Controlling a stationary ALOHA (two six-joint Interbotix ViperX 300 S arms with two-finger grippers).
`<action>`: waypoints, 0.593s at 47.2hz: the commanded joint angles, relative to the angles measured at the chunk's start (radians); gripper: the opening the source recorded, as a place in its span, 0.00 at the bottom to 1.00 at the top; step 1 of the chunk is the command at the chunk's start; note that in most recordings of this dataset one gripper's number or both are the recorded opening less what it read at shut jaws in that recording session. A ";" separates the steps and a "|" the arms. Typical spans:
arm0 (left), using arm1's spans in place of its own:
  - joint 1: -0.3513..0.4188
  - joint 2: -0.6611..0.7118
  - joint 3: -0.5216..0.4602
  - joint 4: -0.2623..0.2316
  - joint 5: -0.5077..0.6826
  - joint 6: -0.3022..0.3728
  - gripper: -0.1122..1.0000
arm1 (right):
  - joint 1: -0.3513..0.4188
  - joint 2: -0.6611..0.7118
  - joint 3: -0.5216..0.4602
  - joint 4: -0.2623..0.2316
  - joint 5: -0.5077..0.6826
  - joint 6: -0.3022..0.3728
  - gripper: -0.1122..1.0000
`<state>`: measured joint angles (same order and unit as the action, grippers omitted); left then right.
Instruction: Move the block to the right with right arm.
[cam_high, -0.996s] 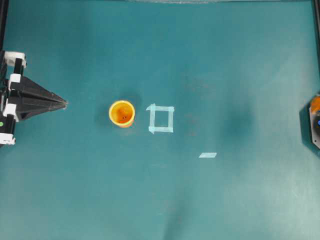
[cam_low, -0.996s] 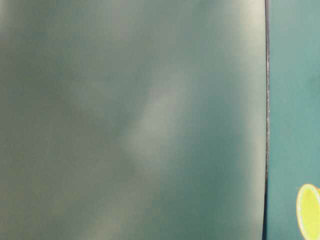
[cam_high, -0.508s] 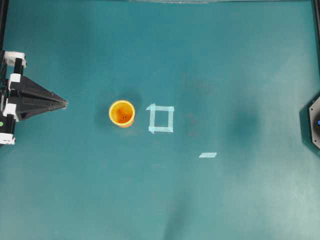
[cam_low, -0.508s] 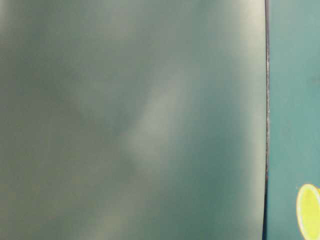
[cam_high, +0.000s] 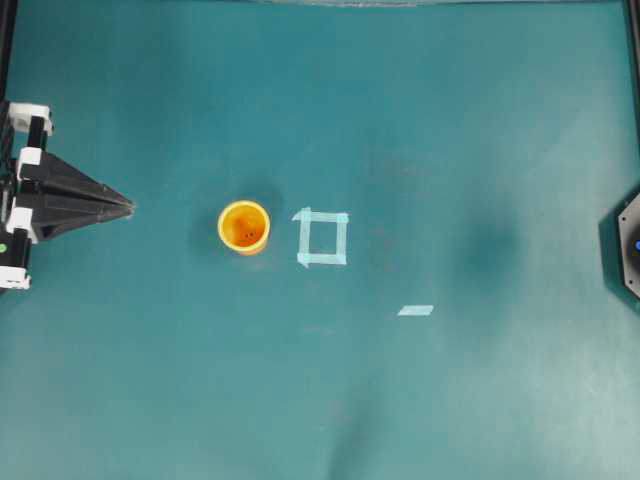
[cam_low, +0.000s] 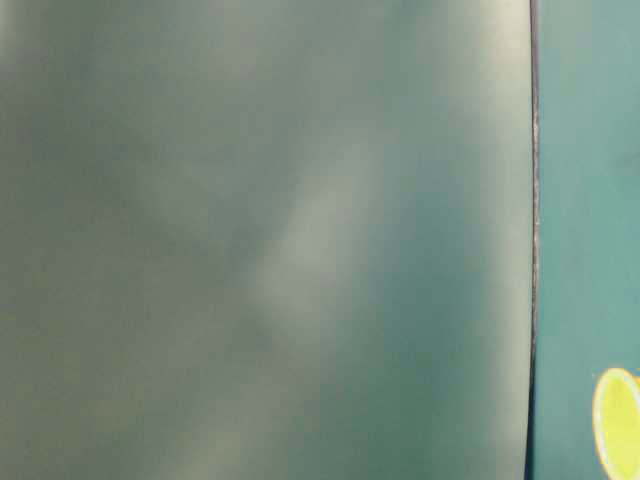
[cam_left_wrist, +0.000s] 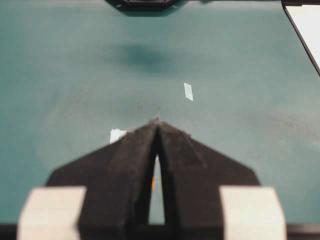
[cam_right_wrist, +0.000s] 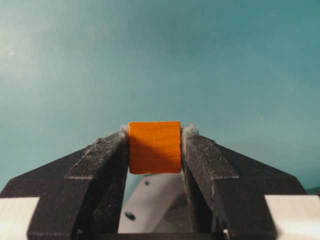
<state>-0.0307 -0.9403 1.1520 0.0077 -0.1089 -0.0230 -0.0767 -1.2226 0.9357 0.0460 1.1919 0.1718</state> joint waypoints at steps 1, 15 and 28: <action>-0.002 0.006 -0.026 0.002 -0.006 0.002 0.10 | 0.002 0.009 -0.021 0.002 -0.005 0.000 0.46; -0.002 0.008 -0.026 0.002 -0.006 0.002 0.10 | 0.002 0.009 -0.020 0.002 -0.011 -0.002 0.46; -0.002 0.008 -0.026 0.002 -0.006 0.002 0.10 | 0.000 0.009 -0.020 0.002 -0.011 -0.003 0.46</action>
<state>-0.0307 -0.9388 1.1536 0.0077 -0.1089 -0.0230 -0.0782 -1.2241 0.9357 0.0445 1.1888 0.1703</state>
